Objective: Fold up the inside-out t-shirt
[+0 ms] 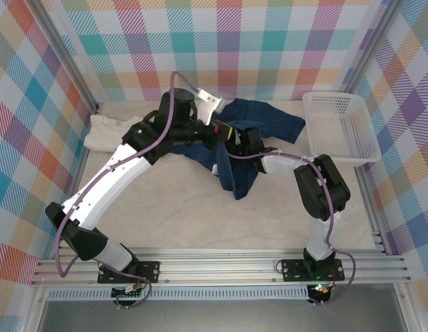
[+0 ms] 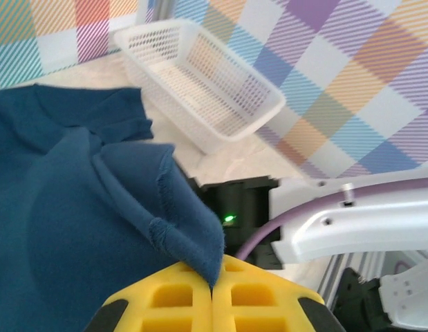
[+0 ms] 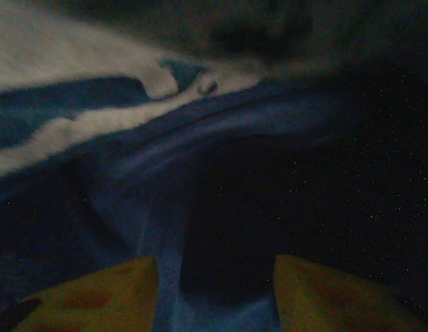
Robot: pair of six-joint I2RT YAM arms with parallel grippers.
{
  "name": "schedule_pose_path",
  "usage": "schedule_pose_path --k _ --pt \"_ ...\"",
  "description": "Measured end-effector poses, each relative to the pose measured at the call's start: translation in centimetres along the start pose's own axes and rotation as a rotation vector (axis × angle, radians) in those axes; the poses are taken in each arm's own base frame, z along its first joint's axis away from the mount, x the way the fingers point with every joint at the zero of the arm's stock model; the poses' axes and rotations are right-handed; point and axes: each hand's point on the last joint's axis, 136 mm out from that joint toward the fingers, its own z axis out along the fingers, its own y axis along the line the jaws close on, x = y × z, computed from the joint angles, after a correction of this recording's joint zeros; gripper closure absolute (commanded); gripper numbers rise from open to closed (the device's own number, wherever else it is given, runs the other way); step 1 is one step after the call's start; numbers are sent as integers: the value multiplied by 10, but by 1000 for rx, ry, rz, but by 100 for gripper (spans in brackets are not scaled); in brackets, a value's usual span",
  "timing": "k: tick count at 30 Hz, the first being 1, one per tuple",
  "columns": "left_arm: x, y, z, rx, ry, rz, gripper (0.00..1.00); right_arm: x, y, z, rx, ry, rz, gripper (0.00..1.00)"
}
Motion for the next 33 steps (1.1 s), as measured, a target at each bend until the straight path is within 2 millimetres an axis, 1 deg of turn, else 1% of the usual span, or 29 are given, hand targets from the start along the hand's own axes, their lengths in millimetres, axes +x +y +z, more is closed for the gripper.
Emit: schedule_pose_path --k 3,8,11,13,16,18,19,20,23,25,28,29,32,33 --pt "-13 -10 -8 32 -44 12 100 -4 -1 11 28 10 -23 49" --pt "-39 -25 -21 79 -121 36 100 -15 -3 37 85 49 -69 46" --pt "-46 -29 -25 87 -141 39 100 -17 -8 50 123 85 -105 44" --pt "-48 -30 -27 88 -149 42 100 -15 -11 57 142 113 -130 42" --pt "-52 -31 -33 80 -164 47 100 -6 -16 66 162 173 -171 39" --pt "-55 -32 -39 69 -181 54 100 0 -20 72 172 212 -195 32" --pt "-58 -32 -43 63 -191 58 100 3 -22 74 176 229 -208 26" --pt "-60 -33 -47 56 -203 65 100 7 -23 76 179 249 -216 24" --pt "-71 -36 -62 40 -245 87 100 17 -29 79 185 295 -226 21" --pt "-79 -40 -73 31 -277 102 100 13 -31 79 186 299 -225 20" --pt "-86 -43 -89 13 -318 128 100 10 -35 79 190 312 -222 24" --pt "-88 -43 -93 3 -329 132 100 11 -36 79 189 320 -223 29" --pt "-90 -38 -102 -42 -355 138 100 15 -37 80 180 339 -225 59" --pt "-90 -34 -103 -65 -361 135 100 16 -37 80 176 345 -228 66"
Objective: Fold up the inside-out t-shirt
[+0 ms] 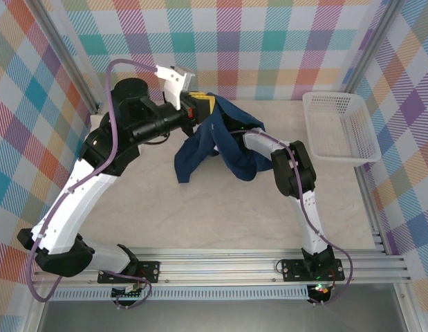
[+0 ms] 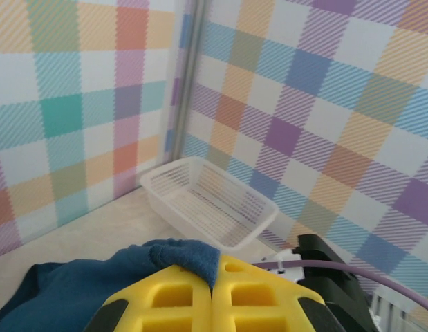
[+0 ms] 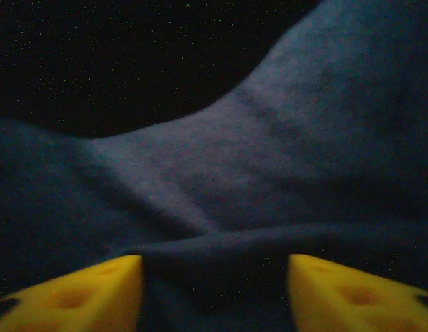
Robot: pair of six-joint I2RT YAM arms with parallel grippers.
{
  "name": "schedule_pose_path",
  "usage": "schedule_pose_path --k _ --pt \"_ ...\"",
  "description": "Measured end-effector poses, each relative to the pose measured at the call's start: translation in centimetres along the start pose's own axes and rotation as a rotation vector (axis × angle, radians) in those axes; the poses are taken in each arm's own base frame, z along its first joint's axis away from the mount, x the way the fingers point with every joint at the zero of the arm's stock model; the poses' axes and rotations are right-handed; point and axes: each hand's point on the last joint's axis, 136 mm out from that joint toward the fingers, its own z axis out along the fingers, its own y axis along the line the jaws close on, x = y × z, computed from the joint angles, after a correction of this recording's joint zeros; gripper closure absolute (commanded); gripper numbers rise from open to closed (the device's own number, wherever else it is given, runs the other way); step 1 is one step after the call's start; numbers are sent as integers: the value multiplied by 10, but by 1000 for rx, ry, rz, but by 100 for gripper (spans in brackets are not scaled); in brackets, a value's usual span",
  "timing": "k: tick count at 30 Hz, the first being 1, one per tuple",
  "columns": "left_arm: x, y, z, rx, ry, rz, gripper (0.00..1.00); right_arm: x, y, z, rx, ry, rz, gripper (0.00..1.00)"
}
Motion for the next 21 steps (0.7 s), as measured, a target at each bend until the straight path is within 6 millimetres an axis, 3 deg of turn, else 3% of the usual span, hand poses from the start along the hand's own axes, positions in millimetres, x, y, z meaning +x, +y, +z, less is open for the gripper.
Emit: schedule_pose_path --k 3,6,8,12,15,17,19,21 --pt "1 22 0 -112 -17 2 100 4 4 0 -26 7 -7 83" --pt "10 63 -1 -283 -11 -19 100 14 7 -7 -56 15 -16 95" --pt "19 103 -4 -419 3 -48 100 27 11 -18 -92 30 -17 100" --pt "41 190 -7 -665 43 -122 100 49 22 -54 -184 41 -19 100" --pt "72 257 -10 -815 100 -195 100 54 32 -93 -273 0 -17 100" --pt "107 306 -13 -906 174 -256 100 52 39 -124 -340 -55 -20 100" --pt "143 342 -12 -965 249 -310 100 44 48 -151 -405 -117 -33 100" --pt "183 366 -7 -991 339 -359 100 34 55 -175 -464 -180 -45 100"
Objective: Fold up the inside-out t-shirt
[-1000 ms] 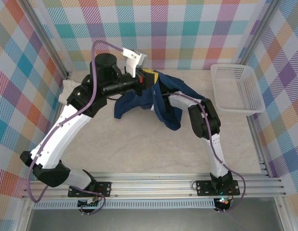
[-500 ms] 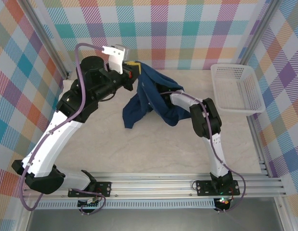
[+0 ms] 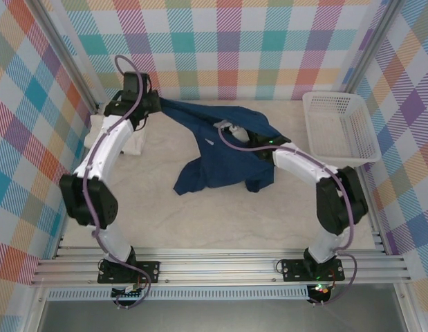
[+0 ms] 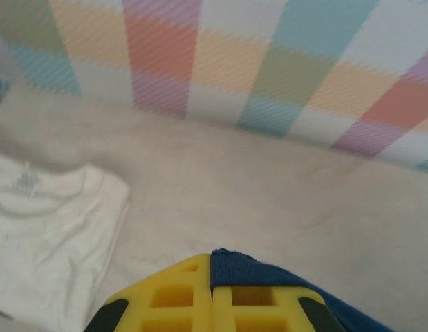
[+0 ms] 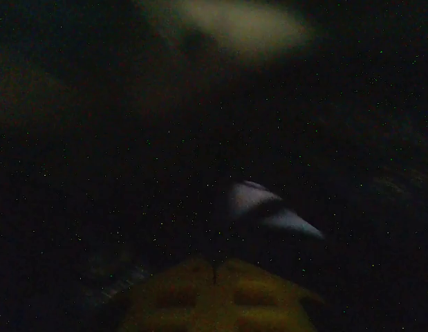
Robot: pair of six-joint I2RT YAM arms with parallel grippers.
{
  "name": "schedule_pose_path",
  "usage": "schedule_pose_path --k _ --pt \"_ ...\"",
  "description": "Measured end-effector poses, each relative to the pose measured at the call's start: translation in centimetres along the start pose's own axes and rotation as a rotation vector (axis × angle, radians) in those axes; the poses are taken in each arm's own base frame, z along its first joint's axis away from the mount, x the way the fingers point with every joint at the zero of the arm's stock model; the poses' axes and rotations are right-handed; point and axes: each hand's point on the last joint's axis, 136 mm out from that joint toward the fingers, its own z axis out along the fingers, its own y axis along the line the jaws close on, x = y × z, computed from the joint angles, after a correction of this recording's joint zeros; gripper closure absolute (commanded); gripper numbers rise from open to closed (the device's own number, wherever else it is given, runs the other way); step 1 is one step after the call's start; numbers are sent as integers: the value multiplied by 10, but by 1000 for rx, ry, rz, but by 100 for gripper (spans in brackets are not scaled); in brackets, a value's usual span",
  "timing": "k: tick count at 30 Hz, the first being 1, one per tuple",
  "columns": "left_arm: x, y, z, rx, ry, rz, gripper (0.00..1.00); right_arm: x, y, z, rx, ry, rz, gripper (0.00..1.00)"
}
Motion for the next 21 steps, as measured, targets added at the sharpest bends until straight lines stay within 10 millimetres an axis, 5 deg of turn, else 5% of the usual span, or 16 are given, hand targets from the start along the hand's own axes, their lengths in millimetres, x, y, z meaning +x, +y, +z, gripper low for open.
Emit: schedule_pose_path --k 4,9,15,18,21 --pt "64 -9 39 80 167 -9 100 -19 15 -10 -66 -67 -16 100" --pt "126 -36 34 287 266 -71 100 -45 11 3 -72 -101 18 100" --pt "112 -80 6 465 224 -81 100 -102 42 3 -229 -239 -24 100" --pt "103 -80 7 449 210 -97 100 -119 64 -9 -324 -297 -67 100" --pt "98 -70 19 386 200 -128 100 -117 78 -15 -398 -304 -102 100"
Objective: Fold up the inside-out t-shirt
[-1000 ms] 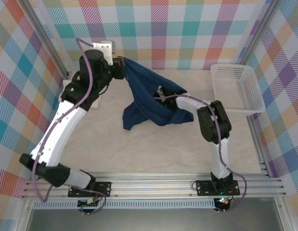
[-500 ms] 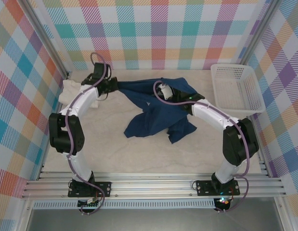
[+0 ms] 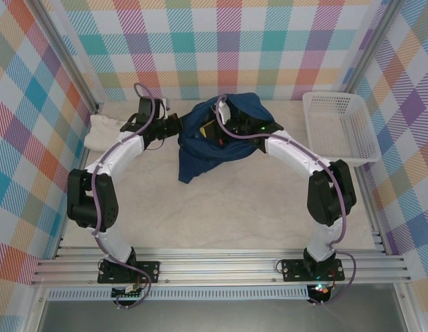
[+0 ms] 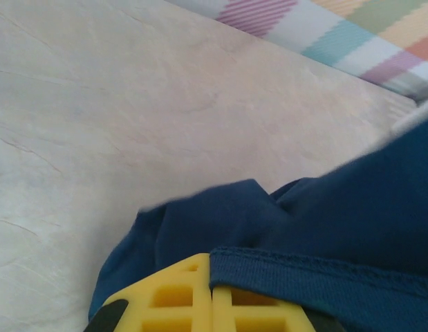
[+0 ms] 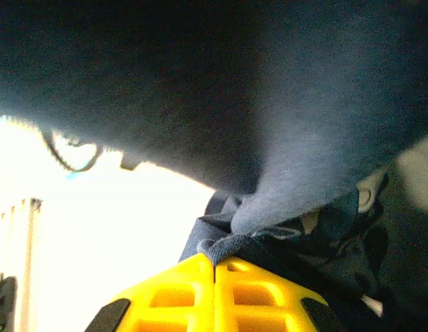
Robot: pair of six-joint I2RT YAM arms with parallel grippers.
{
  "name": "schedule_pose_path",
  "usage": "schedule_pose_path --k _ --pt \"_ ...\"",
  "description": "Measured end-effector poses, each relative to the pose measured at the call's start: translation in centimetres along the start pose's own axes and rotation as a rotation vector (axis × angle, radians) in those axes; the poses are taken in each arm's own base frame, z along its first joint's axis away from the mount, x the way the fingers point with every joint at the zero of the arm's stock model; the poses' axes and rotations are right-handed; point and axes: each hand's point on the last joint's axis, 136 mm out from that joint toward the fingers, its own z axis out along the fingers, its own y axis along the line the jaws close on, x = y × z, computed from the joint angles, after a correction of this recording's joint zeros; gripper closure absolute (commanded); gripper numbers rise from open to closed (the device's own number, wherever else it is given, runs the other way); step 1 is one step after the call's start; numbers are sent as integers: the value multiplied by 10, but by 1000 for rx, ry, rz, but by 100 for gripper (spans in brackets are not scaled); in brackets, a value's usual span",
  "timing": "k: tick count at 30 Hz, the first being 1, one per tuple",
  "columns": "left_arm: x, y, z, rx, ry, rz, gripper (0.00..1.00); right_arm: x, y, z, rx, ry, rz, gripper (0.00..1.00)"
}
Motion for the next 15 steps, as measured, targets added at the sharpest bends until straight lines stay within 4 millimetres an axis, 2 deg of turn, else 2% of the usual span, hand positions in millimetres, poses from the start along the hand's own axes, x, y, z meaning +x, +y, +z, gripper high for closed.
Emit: schedule_pose_path --k 4,8,12,15 --pt "5 34 17 -71 25 -75 100 24 16 -9 -75 39 0 100" --pt "27 63 28 -123 79 -132 100 47 17 -20 -97 66 13 100" --pt "50 71 32 -125 129 -147 100 60 16 -25 -109 80 17 100" --pt "73 71 36 -70 163 -151 92 61 16 -24 -109 82 16 100"
